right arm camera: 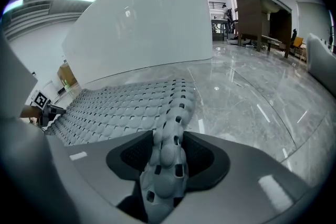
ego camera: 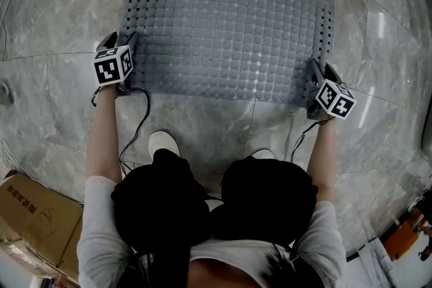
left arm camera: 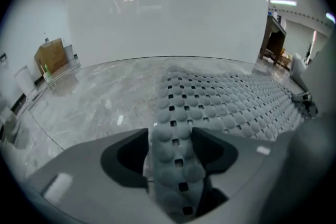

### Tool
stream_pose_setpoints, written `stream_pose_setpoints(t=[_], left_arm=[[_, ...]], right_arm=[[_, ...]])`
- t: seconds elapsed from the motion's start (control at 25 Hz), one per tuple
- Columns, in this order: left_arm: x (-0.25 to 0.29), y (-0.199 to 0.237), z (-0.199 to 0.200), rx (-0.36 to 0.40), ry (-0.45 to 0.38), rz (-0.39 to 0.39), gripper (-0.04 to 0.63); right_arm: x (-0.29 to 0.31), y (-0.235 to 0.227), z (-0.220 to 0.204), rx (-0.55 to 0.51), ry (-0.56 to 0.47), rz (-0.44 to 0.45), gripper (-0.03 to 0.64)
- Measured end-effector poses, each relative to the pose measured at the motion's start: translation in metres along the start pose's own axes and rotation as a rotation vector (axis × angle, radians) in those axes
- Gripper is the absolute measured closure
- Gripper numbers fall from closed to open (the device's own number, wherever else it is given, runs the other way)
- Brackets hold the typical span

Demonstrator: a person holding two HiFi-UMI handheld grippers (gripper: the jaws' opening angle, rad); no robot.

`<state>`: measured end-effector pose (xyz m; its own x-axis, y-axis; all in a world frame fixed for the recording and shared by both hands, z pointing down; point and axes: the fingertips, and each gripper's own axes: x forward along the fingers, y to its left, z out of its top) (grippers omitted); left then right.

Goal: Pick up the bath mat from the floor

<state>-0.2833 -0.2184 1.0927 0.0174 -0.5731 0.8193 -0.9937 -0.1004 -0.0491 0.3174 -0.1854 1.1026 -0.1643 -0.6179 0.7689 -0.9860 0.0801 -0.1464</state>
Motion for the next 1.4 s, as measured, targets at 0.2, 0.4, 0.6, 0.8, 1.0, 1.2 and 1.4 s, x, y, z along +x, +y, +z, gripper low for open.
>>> stream_pose_setpoints(t=[0.2,0.4,0.6,0.8,1.0,1.2,1.4], left_arm=[[0.002,0.003,0.000,-0.040,0.032,-0.069,0.341],[0.002,-0.004,0.000,-0.014,0.058,-0.064,0.380],[-0.001,-0.010,0.002,0.025,0.068,-0.026,0.427],[-0.002,-0.024,0.004,0.119,0.080,0.026,0.516],[-0.007,-0.028,0.007,0.114,0.052,0.036,0.546],[-0.018,-0.031,0.014,0.134,0.018,0.026,0.551],[-0.033,-0.034,0.028,0.168,-0.005,0.009,0.551]], right_arm=[[0.000,0.001,-0.001,0.001,0.000,0.003,0.433],[0.000,0.000,-0.001,-0.001,-0.008,-0.001,0.433],[0.000,0.001,-0.001,-0.002,-0.011,-0.003,0.434],[-0.001,0.004,0.000,-0.031,-0.013,-0.009,0.454],[-0.007,0.015,0.007,-0.071,-0.030,0.003,0.515],[-0.012,0.023,0.012,-0.106,-0.023,-0.024,0.557],[-0.027,0.028,0.022,-0.089,-0.039,-0.072,0.560]])
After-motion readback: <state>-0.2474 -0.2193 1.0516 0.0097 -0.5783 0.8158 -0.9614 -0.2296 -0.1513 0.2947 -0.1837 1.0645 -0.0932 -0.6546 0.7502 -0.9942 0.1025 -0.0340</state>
